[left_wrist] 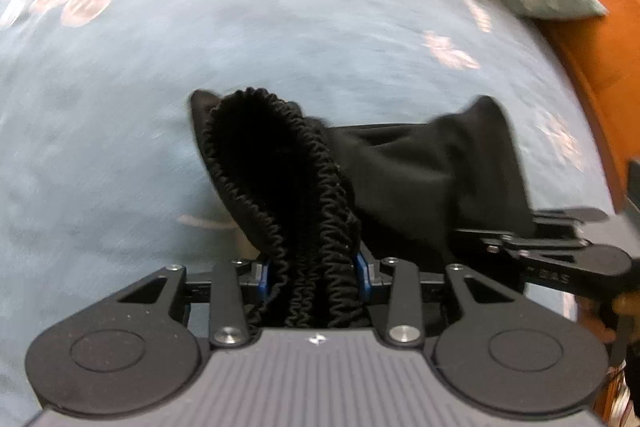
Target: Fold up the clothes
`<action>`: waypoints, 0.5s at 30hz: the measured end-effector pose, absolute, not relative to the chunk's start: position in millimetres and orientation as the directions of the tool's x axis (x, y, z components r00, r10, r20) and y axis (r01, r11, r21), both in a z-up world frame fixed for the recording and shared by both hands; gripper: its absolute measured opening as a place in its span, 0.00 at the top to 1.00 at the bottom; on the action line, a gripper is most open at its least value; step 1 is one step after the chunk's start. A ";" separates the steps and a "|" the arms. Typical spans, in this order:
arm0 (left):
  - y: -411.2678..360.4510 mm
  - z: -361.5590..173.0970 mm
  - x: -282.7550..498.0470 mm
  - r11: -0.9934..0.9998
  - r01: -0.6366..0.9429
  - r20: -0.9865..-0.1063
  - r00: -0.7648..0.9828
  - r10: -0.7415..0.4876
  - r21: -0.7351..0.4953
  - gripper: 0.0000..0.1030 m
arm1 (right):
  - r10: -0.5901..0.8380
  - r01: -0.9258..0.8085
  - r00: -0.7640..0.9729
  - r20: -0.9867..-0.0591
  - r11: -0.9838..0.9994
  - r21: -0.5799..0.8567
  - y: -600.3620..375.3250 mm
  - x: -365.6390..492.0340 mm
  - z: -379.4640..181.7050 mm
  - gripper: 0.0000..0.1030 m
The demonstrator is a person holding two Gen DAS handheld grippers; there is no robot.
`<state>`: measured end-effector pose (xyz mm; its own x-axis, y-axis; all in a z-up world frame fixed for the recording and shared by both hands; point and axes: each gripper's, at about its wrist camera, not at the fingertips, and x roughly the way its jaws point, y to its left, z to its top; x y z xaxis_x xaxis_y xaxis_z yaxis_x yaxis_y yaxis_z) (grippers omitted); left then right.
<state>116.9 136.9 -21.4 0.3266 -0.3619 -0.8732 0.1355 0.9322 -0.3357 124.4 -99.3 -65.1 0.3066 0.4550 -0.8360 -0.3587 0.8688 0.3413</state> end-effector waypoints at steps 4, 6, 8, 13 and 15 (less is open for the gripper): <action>108.3 -7.3 120.5 0.908 0.228 -0.852 0.324 -0.412 -0.352 0.66 | 0.529 -0.368 0.305 -0.792 0.833 0.414 -104.0 121.6 -51.6 0.87; 96.6 -1.5 121.6 0.894 0.262 -0.842 0.318 -0.435 -0.363 0.66 | 0.559 -0.378 0.306 -0.771 0.814 0.440 -105.6 119.2 -44.1 0.87; 87.8 5.5 121.2 0.880 0.291 -0.832 0.312 -0.459 -0.376 0.66 | 0.577 -0.387 0.306 -0.757 0.802 0.455 -106.7 116.4 -37.1 0.88; 57.1 19.4 130.0 0.847 0.359 -0.812 0.297 -0.503 -0.393 0.66 | 0.577 -0.378 0.348 -0.739 0.808 0.452 -122.6 109.5 -19.6 0.88; 41.4 24.7 137.6 0.829 0.391 -0.803 0.287 -0.523 -0.400 0.66 | 0.572 -0.348 0.370 -0.732 0.816 0.461 -137.5 108.8 -13.9 0.88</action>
<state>137.6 41.4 24.7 0.2866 -0.5229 -0.8028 0.3907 0.8289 -0.4004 108.8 -137.5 -13.9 0.3699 0.5717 -0.7324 -0.3484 0.8161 0.4611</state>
